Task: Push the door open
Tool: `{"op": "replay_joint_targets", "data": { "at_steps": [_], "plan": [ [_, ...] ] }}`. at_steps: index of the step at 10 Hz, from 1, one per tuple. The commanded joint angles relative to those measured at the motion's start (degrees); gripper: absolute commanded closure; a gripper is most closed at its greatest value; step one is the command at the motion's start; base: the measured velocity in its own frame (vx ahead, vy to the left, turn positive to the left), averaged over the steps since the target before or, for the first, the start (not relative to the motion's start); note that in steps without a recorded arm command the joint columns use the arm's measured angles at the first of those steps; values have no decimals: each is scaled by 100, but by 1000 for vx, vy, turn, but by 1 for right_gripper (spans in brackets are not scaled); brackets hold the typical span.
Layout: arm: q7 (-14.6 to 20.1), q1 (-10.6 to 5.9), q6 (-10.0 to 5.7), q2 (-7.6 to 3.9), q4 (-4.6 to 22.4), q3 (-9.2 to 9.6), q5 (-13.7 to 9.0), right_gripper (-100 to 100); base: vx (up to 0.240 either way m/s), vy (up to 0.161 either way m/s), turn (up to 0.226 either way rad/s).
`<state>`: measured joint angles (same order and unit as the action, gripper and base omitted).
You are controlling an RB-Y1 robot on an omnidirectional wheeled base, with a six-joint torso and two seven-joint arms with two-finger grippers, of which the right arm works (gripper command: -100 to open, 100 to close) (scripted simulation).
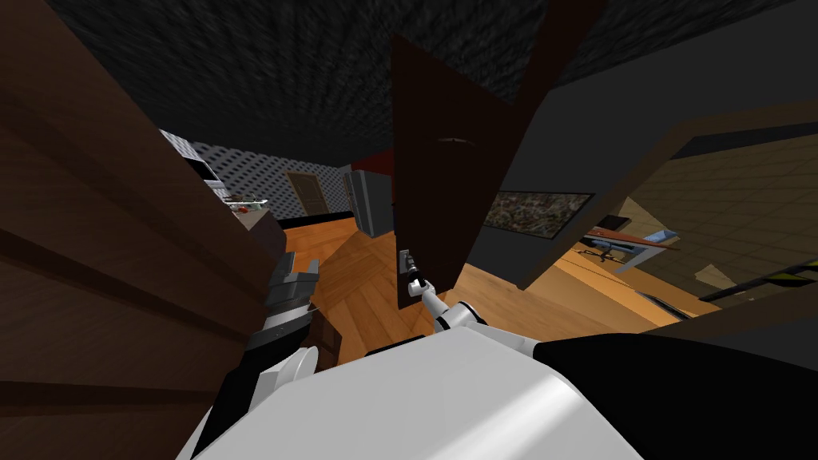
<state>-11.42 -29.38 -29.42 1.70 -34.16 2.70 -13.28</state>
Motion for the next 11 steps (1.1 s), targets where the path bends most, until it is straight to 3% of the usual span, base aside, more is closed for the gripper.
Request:
{"op": "replay_joint_targets", "data": {
  "at_steps": [1,3,4,6,8,9,11],
  "plan": [
    [5,-4,-10,-4,-7,-5,-3,100,-5,-5,3],
    [5,-4,-10,-4,-7,-5,-3,100,0,0,0],
    [-124,1,-15,-160,-3,-32,-132,100,55,-26,34],
    [-179,0,-22,-218,-6,-47,-189,100,90,-25,8],
    [-392,-2,-48,-377,-15,-107,-415,100,113,-55,-43],
    [-287,26,-3,-428,-55,-48,-356,-100,-80,-53,13],
    [-267,18,27,-431,-64,-18,-361,-100,-266,-46,-30]
  ]
}}
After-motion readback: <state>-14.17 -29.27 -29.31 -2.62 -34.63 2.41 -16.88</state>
